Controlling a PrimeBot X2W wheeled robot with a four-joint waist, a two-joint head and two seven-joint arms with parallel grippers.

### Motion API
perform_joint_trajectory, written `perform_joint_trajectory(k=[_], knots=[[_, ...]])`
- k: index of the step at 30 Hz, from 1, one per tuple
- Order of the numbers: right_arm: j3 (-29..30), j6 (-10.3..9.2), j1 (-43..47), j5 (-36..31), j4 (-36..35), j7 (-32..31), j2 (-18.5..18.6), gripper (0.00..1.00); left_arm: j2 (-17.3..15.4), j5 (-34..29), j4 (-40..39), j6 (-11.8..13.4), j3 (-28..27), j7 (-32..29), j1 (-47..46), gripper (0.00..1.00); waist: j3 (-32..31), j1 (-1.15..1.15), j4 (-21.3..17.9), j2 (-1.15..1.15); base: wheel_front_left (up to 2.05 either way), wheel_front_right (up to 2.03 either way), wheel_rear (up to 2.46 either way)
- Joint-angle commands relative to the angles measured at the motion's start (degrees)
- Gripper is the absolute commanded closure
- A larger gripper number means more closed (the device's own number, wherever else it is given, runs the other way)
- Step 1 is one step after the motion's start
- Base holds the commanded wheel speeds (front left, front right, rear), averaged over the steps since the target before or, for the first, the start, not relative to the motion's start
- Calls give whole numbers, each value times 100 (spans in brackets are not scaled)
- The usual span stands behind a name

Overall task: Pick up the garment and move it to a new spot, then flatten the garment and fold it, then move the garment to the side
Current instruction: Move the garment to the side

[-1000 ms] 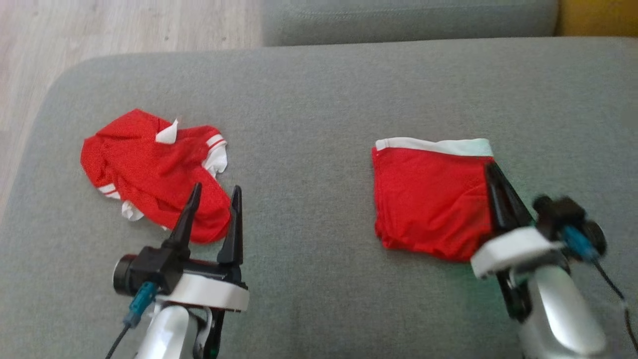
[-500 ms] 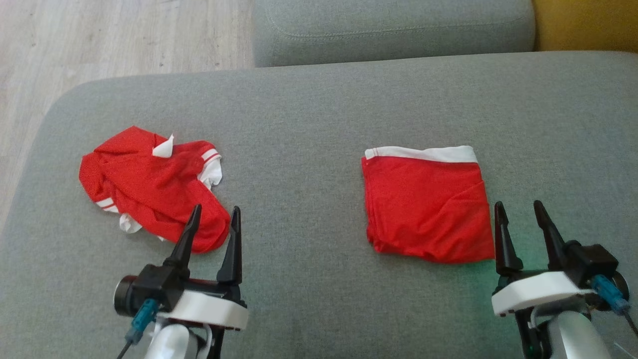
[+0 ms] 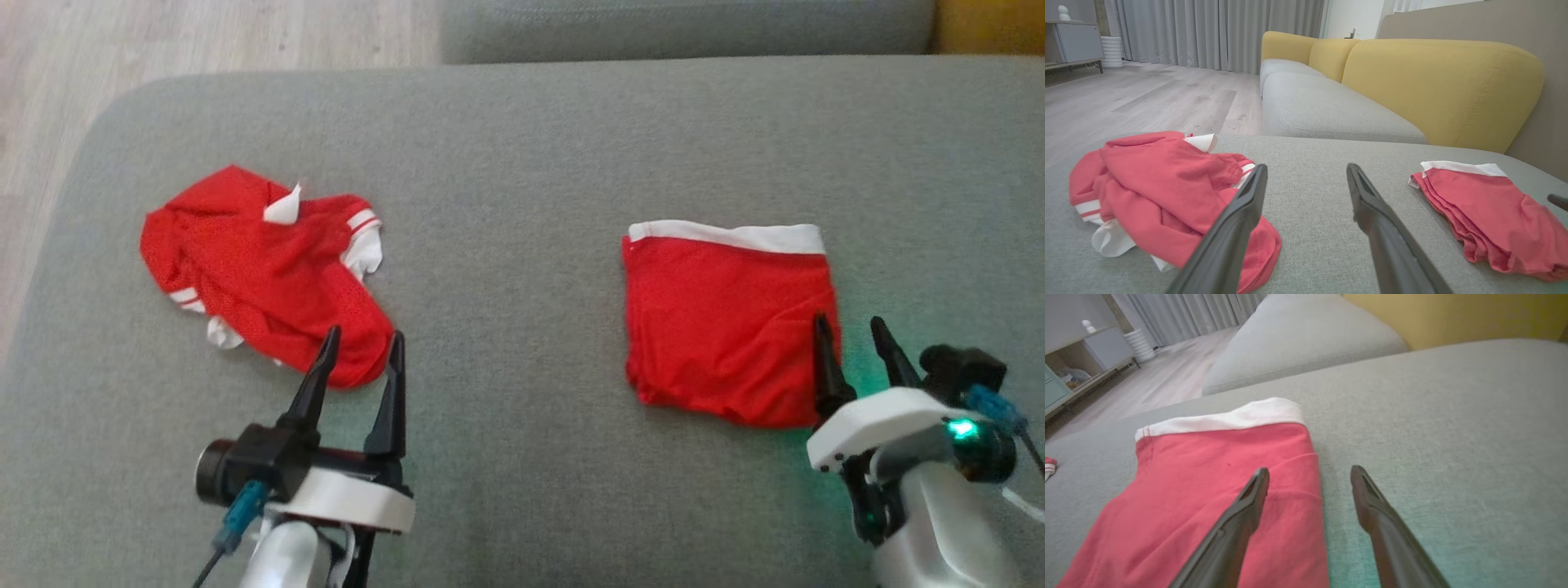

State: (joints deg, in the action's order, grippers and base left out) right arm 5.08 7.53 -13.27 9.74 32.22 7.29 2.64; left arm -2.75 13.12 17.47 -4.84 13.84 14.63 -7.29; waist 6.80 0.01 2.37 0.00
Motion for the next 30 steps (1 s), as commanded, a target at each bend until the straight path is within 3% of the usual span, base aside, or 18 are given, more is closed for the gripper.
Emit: perform_joint_trajectory(k=[1,8,9,10,18,22,25,30], knots=[[-94,-4,-331,124,69,-105,24,0,-13,23,-168,-14,-96,37,-341,0,145,-1,132,0,0,0,0],[-324,-4,-727,315,932,-489,24,0,-13,66,-136,0,-35,37,-526,0,353,-1,313,0,0,0,0],[-367,-4,-764,313,1005,-495,24,31,-13,68,-135,3,-38,37,-537,0,365,-1,319,0,0,0,0],[-412,-4,-800,248,1049,-464,24,100,-13,71,-136,7,-41,37,-545,0,375,-1,322,0,0,0,0],[-548,-4,-1015,-670,988,-178,33,100,-13,69,-103,41,-131,37,-527,0,277,-1,192,0,0,0,0],[-814,-4,-1106,-1095,691,-251,224,100,-13,63,-130,45,-179,37,-502,0,229,-1,46,0,0,0,0],[-1089,-4,-1177,-1224,407,-423,594,100,-13,53,-163,42,-202,37,-510,0,256,-1,-41,0,0,0,0],[-1492,-4,-1322,-1193,62,-774,1593,100,-13,31,-230,24,-198,37,-571,0,425,-1,-106,0,0,0,0]])
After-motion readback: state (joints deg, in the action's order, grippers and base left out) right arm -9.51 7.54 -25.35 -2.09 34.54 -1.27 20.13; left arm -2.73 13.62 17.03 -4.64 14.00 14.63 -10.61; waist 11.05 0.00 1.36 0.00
